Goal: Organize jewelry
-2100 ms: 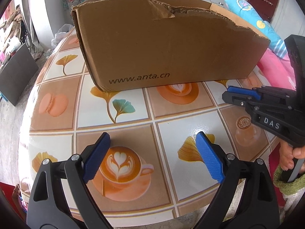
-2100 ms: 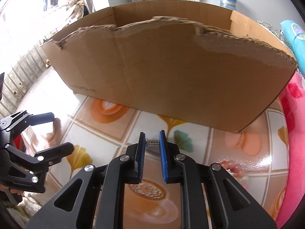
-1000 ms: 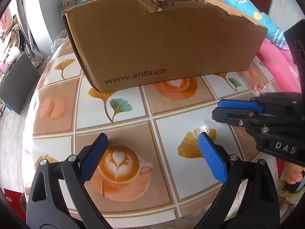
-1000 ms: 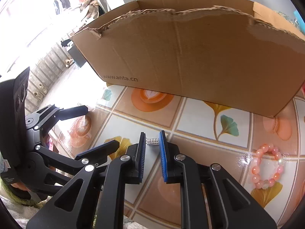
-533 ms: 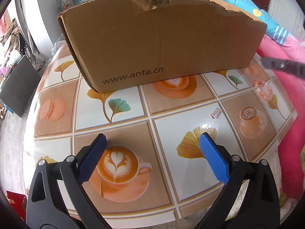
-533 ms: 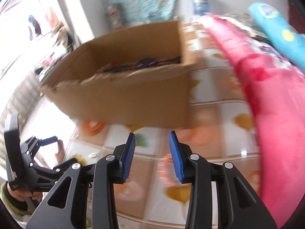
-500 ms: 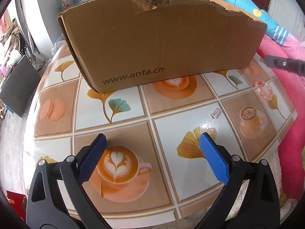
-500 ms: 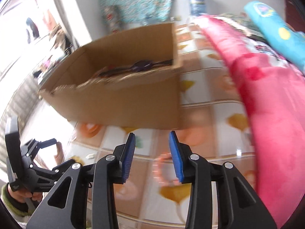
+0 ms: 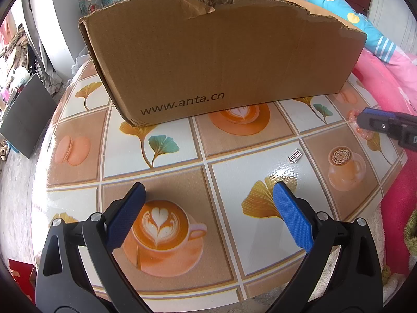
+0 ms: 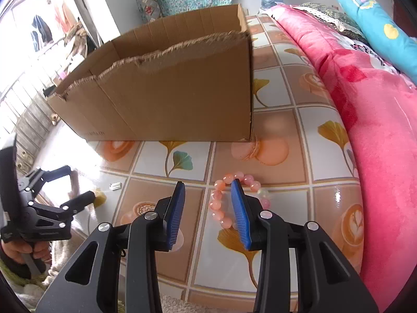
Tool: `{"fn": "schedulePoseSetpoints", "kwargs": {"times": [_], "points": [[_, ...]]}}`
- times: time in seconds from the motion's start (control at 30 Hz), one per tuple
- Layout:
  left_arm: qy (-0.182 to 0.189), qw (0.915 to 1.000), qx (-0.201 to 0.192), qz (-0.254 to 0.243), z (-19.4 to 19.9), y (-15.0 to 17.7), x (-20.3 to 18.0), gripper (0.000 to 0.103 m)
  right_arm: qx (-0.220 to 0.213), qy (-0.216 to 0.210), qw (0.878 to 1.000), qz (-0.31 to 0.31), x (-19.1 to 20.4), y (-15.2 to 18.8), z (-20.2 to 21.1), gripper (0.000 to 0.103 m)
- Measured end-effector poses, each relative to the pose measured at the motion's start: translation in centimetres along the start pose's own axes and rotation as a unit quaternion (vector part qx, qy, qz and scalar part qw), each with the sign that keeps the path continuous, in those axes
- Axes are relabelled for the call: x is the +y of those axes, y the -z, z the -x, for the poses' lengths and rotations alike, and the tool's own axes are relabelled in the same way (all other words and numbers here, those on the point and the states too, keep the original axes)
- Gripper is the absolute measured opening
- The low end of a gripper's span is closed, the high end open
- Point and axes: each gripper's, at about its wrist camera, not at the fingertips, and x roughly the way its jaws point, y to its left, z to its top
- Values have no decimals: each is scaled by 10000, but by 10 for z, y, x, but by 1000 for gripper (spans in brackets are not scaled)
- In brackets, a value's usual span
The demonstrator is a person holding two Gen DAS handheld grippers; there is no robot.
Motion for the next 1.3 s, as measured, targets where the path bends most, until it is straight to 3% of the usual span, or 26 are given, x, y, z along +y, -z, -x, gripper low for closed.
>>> {"fn": "schedulePoseSetpoints", "kwargs": {"times": [0.4, 0.5, 0.67, 0.77, 1.17, 1.3], "points": [[10, 10000, -51, -18, 1, 2, 1, 95, 69, 314, 9994, 137, 7, 2, -15, 36], [5, 10000, -69, -14, 2, 2, -1, 95, 46, 391, 9990, 197, 11, 0, -17, 31], [4, 9999, -113, -13, 3, 3, 0, 95, 53, 278, 9994, 213, 18, -3, -21, 17], [12, 9999, -112, -24, 3, 3, -1, 95, 65, 170, 9997, 182, 22, -4, -22, 14], [13, 9999, -164, -14, 6, 4, -1, 95, 53, 33, 9997, 256, 34, -5, -27, 13], [116, 9993, -363, -37, 16, 6, -3, 94, 27, 3, 9998, 220, 32, -4, -27, 13]]}}
